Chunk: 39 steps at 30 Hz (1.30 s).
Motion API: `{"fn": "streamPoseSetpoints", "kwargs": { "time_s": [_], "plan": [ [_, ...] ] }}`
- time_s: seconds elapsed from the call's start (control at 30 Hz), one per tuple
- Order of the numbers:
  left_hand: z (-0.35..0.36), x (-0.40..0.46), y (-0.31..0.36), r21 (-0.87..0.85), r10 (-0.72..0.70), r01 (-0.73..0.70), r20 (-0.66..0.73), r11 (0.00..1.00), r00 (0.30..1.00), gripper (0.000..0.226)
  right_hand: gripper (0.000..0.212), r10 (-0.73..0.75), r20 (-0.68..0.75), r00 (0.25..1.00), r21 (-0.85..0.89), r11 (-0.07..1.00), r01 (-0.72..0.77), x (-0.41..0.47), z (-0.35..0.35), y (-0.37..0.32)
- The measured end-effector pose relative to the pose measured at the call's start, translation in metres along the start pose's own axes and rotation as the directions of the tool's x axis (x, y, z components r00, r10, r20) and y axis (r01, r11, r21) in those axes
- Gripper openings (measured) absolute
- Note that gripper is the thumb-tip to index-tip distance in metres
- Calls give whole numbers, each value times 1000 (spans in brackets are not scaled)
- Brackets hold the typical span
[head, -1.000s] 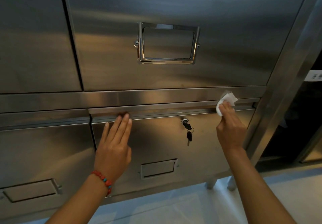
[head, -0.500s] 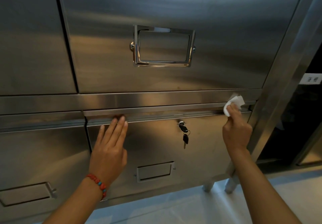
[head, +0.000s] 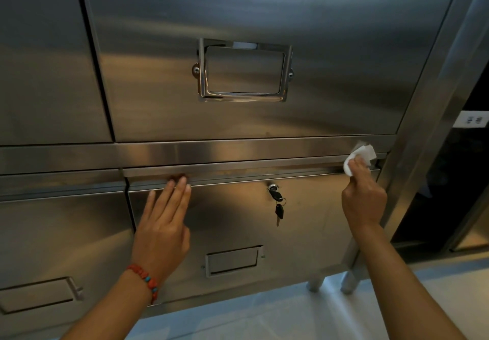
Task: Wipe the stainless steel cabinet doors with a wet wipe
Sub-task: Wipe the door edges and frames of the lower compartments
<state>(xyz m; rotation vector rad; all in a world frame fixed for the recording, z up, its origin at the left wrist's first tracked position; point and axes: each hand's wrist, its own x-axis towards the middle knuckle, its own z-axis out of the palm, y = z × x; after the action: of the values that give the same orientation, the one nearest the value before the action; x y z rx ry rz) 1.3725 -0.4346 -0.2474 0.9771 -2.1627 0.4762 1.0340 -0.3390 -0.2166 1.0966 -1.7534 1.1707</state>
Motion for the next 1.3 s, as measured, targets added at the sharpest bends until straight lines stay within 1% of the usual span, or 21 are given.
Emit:
{"fn": "streamPoseSetpoints", "kwargs": {
  "time_s": [0.1,0.2,0.27,0.33,0.43,0.57,0.7,0.83,0.97,1.1,1.2,1.3],
  "plan": [
    [0,0,0,2,1,-1,-6,1000,1000,63,35,-10,15,1000,4,1000,10,-1,0,-2],
    [1,0,0,7,0,0,-5,1000,1000,63,39,-117,25,993,-7,993,117,-7,3,-4],
    [1,0,0,6,-2,2,-3,1000,1000,63,40,-153,25,988,-15,988,154,-7,4,-2],
    [0,0,0,8,-1,1,2,1000,1000,64,39,-138,10,990,-19,990,138,-6,4,1],
    [0,0,0,11,-4,4,0,1000,1000,64,36,-69,0,998,-12,998,69,-3,2,4],
    [0,0,1,4,-6,6,-6,1000,1000,63,36,-76,-10,997,-47,996,76,3,-2,9],
    [-1,0,1,2,-8,8,-1,1000,1000,63,35,-38,-25,999,-79,996,36,7,-4,12],
    [0,0,1,9,-11,11,7,1000,1000,63,32,16,-16,1000,-44,999,-17,5,-3,1],
    [0,0,1,13,-16,15,15,1000,1000,64,35,-28,27,999,-1,1000,28,-6,2,-17],
    [-1,0,1,15,-18,17,21,1000,1000,64,37,-98,1,995,19,995,98,-12,5,-37],
    [-1,-1,2,10,-25,25,19,1000,1000,64,39,-130,-25,991,16,991,131,-14,6,-47],
    [-2,-1,4,5,-29,29,11,1000,1000,64,42,-148,-18,989,33,988,148,-17,7,-57]
  ]
}}
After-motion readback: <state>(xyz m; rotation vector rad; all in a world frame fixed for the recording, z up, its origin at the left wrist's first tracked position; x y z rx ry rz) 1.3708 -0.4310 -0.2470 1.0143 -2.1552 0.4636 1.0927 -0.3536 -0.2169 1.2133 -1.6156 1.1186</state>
